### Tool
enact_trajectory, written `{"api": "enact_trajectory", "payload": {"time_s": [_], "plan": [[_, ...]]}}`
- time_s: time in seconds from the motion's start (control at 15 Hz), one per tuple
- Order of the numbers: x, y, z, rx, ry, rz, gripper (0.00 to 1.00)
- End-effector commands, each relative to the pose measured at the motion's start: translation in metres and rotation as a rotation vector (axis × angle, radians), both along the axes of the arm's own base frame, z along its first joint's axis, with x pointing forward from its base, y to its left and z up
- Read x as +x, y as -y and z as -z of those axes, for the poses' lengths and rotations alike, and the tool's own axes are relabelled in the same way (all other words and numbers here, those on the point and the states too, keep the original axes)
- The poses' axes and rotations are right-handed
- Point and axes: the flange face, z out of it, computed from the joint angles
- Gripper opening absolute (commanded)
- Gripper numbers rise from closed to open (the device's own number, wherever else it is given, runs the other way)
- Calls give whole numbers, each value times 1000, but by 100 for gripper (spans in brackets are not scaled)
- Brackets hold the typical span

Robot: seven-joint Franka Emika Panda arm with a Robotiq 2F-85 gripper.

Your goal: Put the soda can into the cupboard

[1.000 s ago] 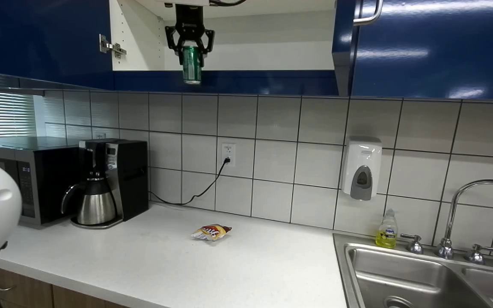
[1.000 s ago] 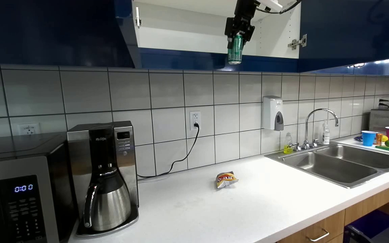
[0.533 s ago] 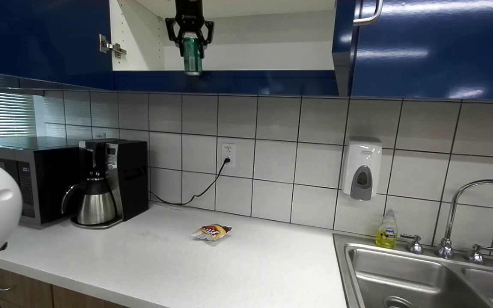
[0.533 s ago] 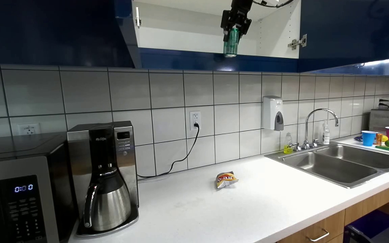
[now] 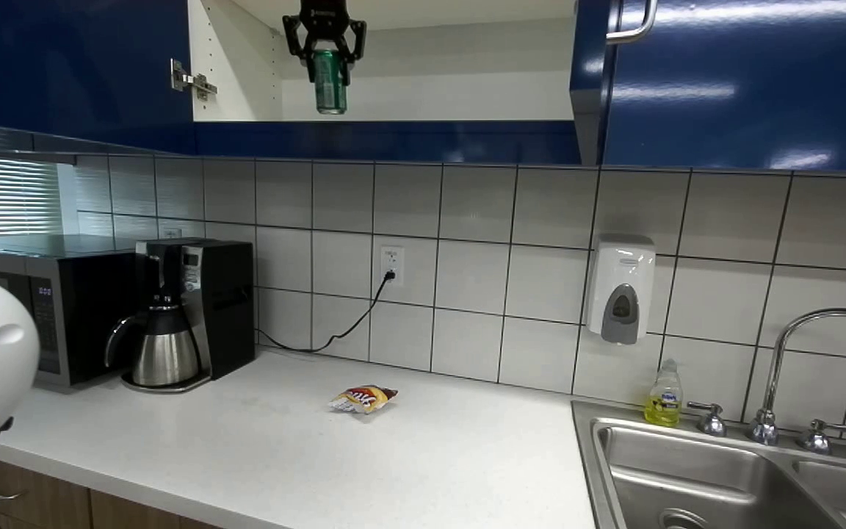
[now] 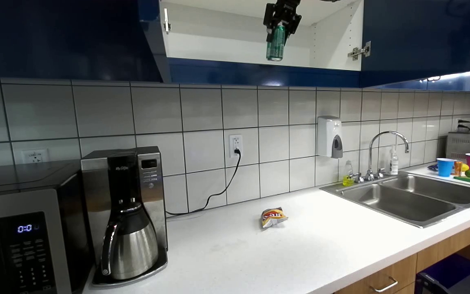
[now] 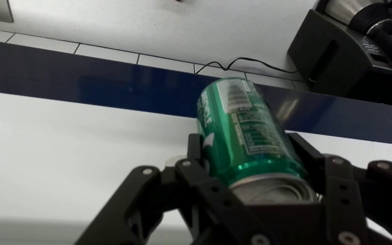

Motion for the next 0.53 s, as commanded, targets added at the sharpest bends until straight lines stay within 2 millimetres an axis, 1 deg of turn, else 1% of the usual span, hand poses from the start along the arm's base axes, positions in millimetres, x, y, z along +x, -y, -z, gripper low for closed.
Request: {"api": "enact_trajectory", "payload": {"time_s": [0.0,0.27,0.47], "plan": [[8,-5,-15,0,1,33,39],[18,-5,-21,6,0,49,39],[25,-6,-21,9,-12,65,39]]}}
